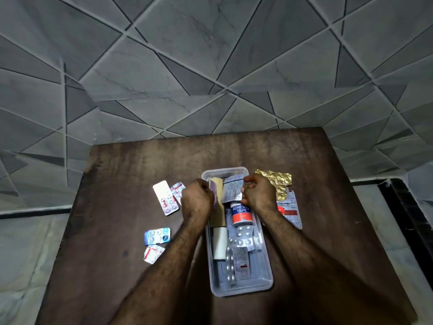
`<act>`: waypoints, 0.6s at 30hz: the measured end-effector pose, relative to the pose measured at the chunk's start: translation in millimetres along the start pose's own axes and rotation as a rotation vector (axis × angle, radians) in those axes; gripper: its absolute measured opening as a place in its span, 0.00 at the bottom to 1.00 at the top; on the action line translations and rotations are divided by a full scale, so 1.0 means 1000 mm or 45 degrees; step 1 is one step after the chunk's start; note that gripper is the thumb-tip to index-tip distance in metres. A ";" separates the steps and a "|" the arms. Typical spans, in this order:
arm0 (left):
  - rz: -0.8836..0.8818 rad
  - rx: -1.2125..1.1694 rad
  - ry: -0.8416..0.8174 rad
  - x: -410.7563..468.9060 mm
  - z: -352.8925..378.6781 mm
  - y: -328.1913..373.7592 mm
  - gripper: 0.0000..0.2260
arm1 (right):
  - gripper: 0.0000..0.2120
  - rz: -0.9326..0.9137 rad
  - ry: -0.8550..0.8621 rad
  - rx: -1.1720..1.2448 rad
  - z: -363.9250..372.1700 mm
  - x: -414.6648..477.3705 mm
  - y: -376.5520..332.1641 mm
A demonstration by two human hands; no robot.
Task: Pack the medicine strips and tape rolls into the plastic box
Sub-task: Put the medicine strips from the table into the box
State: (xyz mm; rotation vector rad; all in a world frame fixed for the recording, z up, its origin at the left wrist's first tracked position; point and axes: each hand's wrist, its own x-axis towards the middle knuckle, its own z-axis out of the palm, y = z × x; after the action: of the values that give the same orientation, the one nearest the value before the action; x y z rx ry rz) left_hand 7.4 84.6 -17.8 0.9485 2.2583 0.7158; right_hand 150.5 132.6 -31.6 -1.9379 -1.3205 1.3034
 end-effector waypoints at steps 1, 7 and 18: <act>0.027 0.027 -0.007 0.000 0.001 0.000 0.09 | 0.10 -0.011 -0.005 -0.060 0.002 0.007 0.007; 0.209 0.271 -0.083 0.004 0.005 -0.009 0.10 | 0.14 -0.222 -0.019 -0.583 -0.001 0.002 -0.002; 0.081 0.023 0.170 0.032 -0.015 -0.036 0.10 | 0.04 -0.275 0.172 -0.588 -0.039 0.037 0.005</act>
State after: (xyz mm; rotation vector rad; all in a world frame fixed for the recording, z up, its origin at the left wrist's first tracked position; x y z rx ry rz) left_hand -37.5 83.7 -41.0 1.0119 2.3626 0.8093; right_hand 190.2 169.0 -34.7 -2.0537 -1.8201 0.7970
